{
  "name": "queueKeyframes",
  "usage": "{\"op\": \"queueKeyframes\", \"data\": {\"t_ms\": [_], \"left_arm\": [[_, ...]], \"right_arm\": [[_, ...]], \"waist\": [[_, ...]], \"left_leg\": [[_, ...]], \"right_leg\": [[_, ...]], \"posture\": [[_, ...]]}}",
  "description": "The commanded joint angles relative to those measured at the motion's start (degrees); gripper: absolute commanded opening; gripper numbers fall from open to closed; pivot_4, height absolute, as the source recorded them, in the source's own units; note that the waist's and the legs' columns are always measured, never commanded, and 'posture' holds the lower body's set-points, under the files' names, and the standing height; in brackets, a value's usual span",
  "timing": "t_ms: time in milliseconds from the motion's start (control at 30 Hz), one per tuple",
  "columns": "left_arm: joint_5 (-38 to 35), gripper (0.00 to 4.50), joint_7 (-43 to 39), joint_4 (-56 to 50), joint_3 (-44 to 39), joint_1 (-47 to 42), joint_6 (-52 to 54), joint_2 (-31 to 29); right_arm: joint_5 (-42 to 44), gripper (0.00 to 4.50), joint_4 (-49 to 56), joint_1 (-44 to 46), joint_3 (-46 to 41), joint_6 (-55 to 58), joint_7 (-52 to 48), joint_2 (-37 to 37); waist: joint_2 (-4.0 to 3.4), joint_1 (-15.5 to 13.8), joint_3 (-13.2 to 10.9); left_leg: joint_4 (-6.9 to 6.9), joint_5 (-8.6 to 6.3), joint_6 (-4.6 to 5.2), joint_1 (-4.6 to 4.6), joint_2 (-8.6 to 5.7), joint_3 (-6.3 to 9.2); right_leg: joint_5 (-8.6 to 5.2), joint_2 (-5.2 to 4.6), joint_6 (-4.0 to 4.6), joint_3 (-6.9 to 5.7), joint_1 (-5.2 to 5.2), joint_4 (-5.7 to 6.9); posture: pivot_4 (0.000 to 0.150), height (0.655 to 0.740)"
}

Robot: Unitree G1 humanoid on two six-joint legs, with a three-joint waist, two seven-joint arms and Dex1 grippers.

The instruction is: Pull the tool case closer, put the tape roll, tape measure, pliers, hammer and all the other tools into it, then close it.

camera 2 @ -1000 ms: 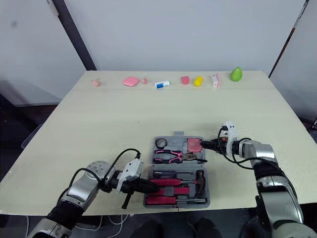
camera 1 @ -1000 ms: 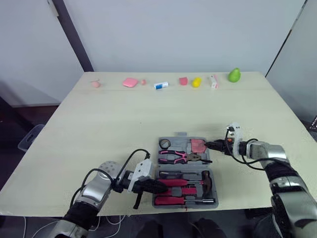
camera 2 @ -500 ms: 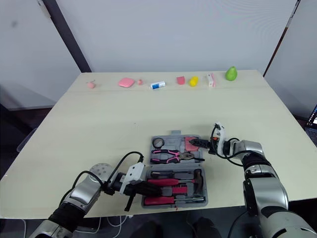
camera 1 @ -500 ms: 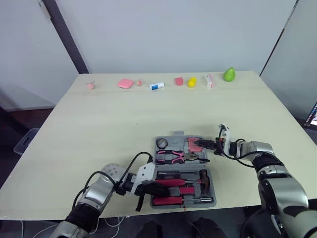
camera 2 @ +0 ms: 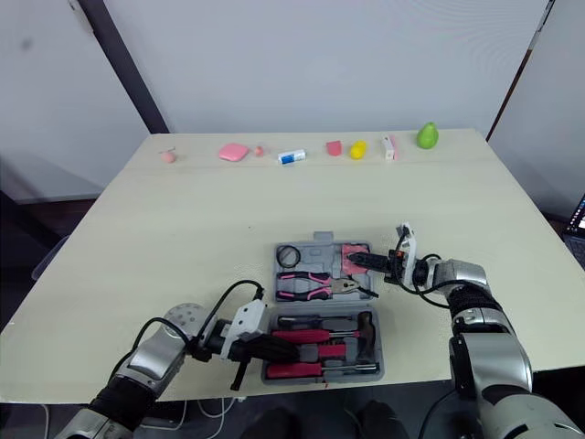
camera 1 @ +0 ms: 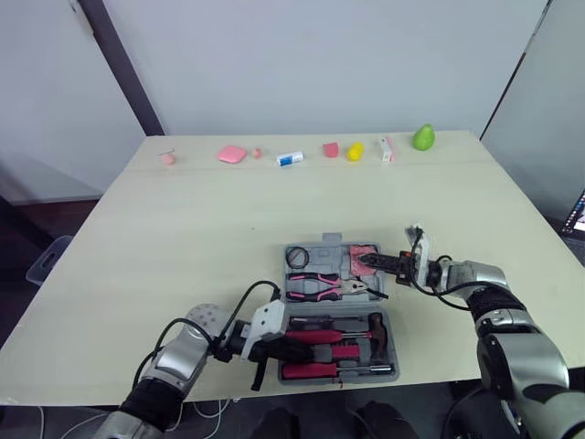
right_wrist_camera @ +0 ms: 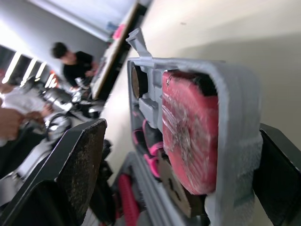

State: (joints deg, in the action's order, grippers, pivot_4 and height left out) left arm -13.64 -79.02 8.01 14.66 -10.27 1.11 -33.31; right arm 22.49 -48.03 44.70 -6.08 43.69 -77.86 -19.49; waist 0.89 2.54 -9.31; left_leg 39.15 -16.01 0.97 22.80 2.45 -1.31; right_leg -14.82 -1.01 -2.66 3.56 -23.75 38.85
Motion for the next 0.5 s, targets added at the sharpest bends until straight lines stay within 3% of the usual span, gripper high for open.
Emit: {"op": "queueKeyframes", "data": {"t_ms": [33, 267, 400, 500], "left_arm": [[-4.17, 0.00, -0.70, -4.52, -3.02, 1.18, 1.33, -1.40], [-12.30, 0.00, -5.21, -11.35, -12.64, 9.13, 4.04, -11.37], [-14.07, 0.00, -6.07, -7.69, -19.36, 12.67, 4.16, -16.05], [-15.66, 0.00, -2.58, -2.36, -24.50, 11.11, 4.58, -15.20]], "right_arm": [[3.08, 4.39, 8.88, -1.33, 1.24, 2.71, -4.24, -1.72], [10.76, 4.39, 36.43, -13.59, 3.97, 12.95, -5.59, -9.24], [15.30, 4.39, 50.13, -23.07, 1.73, 16.78, -2.37, -13.56], [16.01, 4.39, 57.66, -31.29, -3.81, 15.01, 3.87, -15.31]], "waist": [[-0.03, -0.09, -0.02], [-0.09, -0.16, -0.07], [-0.20, -0.46, -0.16], [-0.14, -0.64, -0.17]], "left_leg": [[0.00, 0.00, 0.00, 0.00, 0.00, 0.00], [-0.09, -0.01, -0.01, 0.05, 0.10, 0.07], [-0.11, -0.01, -0.01, 0.06, 0.19, 0.12], [-0.06, -0.01, -0.01, 0.02, 0.06, 0.11]], "right_leg": [[0.00, 0.00, 0.00, 0.00, 0.00, 0.00], [-0.03, -0.04, 0.02, -0.13, -0.01, -0.09], [-0.06, -0.08, 0.04, -0.24, 0.00, -0.11], [-0.07, -0.06, 0.04, -0.26, 0.06, -0.15]], "posture": [[0.150, 0.7400], [0.150, 0.7400], [0.150, 0.7400], [0.150, 0.7400]]}}
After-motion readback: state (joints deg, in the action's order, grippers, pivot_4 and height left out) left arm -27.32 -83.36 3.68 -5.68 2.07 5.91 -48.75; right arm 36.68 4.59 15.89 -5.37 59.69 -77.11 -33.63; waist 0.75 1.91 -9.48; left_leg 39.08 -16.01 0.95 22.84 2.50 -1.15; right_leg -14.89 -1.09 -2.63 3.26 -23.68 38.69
